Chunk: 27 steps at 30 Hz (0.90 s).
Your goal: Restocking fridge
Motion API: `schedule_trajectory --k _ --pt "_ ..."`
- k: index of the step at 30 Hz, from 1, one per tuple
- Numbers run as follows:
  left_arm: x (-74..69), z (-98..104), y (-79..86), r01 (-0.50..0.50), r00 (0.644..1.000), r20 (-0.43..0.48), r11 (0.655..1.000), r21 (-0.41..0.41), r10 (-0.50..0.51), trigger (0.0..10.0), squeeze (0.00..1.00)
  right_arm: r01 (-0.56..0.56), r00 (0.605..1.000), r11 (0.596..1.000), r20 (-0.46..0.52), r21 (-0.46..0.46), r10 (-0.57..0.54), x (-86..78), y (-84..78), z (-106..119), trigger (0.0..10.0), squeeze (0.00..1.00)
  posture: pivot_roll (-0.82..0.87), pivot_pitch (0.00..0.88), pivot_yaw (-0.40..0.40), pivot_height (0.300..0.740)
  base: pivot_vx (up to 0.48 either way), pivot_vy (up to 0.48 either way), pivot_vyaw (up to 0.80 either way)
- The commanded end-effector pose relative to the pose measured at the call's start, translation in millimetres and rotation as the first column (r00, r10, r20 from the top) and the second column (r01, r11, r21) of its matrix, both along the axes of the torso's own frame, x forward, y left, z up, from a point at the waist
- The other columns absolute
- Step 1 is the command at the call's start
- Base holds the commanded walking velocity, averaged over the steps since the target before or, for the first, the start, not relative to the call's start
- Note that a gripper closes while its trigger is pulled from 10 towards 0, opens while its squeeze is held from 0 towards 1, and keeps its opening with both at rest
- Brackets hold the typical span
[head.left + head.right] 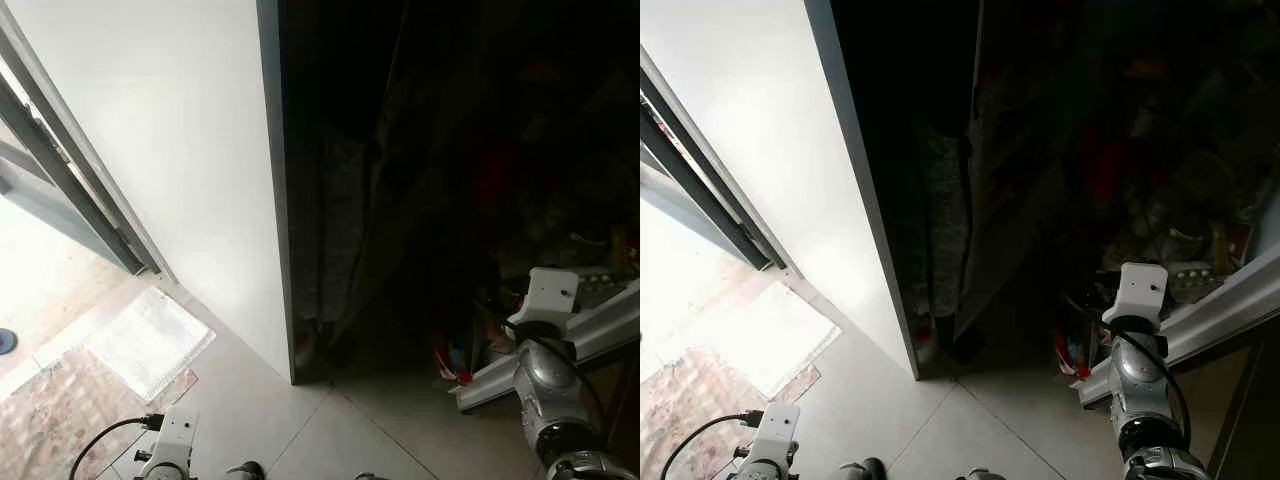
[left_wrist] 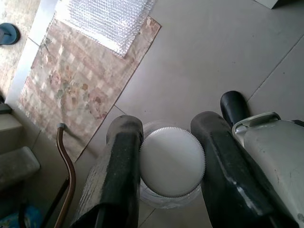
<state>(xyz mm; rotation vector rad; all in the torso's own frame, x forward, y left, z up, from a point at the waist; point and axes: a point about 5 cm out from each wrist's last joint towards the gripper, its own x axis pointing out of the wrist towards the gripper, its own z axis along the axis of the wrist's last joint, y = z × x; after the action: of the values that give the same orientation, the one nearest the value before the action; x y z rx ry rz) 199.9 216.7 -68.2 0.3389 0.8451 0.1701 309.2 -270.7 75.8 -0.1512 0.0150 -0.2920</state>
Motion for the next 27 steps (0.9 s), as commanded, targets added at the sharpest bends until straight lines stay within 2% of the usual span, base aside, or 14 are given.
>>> schedule_trajectory --k 1,3,6,9,17,22,27 --pt "-9.1 -4.7 2.4 0.008 0.999 -0.038 1.000 0.011 -0.008 10.0 0.00 0.064 0.997 0.998 -0.033 0.006 -0.064 -7.7 -14.2 -5.3 10.0 0.00 -0.13 0.169 -0.034 0.740 0.000 0.000 0.00" --pt "-9.1 -4.7 2.4 0.009 0.999 -0.038 1.000 0.011 -0.009 10.0 0.00 0.088 0.995 0.996 -0.042 0.002 -0.088 -11.0 -20.0 -6.6 10.0 0.00 -0.13 0.171 -0.033 0.740 0.000 0.000 0.00" --pt "-8.9 -4.6 2.5 0.012 0.999 -0.039 1.000 0.012 -0.011 10.0 0.00 0.153 0.986 0.988 -0.062 -0.009 -0.153 -21.7 -37.9 -9.4 10.0 0.00 -0.13 0.171 -0.033 0.740 0.000 0.000 0.00" --pt "-8.7 -4.5 2.6 0.012 0.999 -0.039 1.000 0.012 -0.011 10.0 0.00 0.178 0.981 0.984 -0.072 -0.017 -0.179 -26.3 -45.4 -10.3 10.0 0.00 -0.13 0.172 -0.032 0.740 0.000 0.000 0.00" --pt "-7.9 -4.2 2.3 0.013 0.999 -0.038 1.000 0.012 -0.012 10.0 0.00 0.318 0.935 0.946 -0.147 -0.063 -0.324 -57.3 -87.3 -16.4 10.0 0.00 -0.14 0.172 -0.032 0.740 0.000 0.000 0.00" --pt "-7.6 -4.0 2.3 0.015 0.999 -0.038 1.000 0.011 -0.014 10.0 0.00 0.360 0.913 0.931 -0.184 -0.052 -0.364 -68.7 -95.4 -23.2 10.0 0.00 -0.14 0.172 -0.032 0.740 0.000 0.000 0.00" --pt "-7.4 -4.0 2.4 0.014 0.999 -0.037 1.000 0.011 -0.014 10.0 0.00 0.359 0.896 0.932 -0.259 -0.055 -0.360 -76.3 -90.2 -38.6 10.0 0.00 -0.13 0.174 -0.031 0.740 0.000 0.000 0.00"
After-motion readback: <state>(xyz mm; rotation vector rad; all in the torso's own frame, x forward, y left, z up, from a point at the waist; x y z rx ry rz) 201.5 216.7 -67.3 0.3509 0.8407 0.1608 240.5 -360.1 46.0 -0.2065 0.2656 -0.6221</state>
